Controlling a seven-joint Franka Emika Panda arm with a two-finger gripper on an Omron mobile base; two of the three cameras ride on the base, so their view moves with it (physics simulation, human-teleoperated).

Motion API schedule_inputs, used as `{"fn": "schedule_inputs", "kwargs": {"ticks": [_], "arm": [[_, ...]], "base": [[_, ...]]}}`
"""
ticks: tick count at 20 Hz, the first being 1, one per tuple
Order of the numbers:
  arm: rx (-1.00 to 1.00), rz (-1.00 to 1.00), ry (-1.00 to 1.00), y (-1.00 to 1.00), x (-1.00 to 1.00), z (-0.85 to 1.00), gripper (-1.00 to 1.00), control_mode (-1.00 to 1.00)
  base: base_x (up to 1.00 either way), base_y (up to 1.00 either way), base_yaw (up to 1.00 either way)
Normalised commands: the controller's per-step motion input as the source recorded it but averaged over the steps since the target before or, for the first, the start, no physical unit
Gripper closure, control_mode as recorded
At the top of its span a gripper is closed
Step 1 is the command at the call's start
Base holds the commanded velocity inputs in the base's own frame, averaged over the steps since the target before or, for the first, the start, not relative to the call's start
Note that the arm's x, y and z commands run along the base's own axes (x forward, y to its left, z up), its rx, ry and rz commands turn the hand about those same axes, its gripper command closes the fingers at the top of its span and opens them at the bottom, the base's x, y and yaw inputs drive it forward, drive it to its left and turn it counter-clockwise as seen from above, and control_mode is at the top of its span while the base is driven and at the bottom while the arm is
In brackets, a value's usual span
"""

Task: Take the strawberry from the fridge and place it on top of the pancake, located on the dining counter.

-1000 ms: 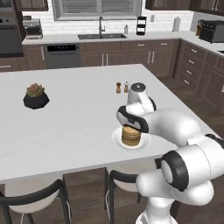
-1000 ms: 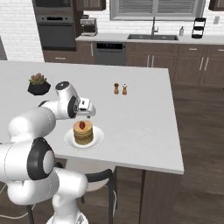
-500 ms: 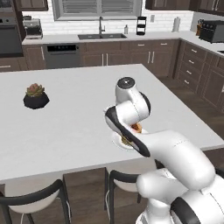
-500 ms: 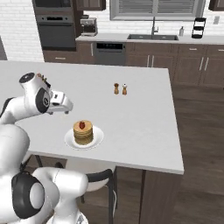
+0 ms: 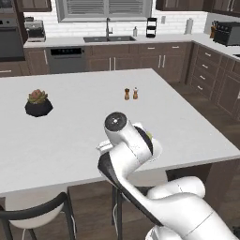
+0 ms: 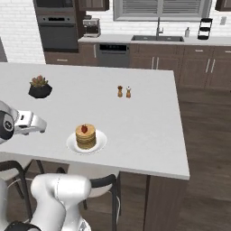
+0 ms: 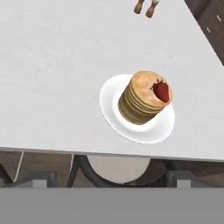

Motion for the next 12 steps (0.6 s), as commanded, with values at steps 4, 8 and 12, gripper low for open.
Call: {"fn": "schedule_inputs", "kwargs": {"ticks": [4,8,12], "arm": [[-0.19,0.0,0.16,0.15,-0.37,-0.36,-1.0,-1.0],[-0.16,0.0,0.04,0.0,-0.05,-0.37,-1.0,-1.0],[-0.02,0.0,0.0,0.0,0.0,-0.15,-1.0,-1.0]], "base": [[0.0,0.0,0.0],[0.0,0.0,0.0],[0.0,0.0,0.0]]}}
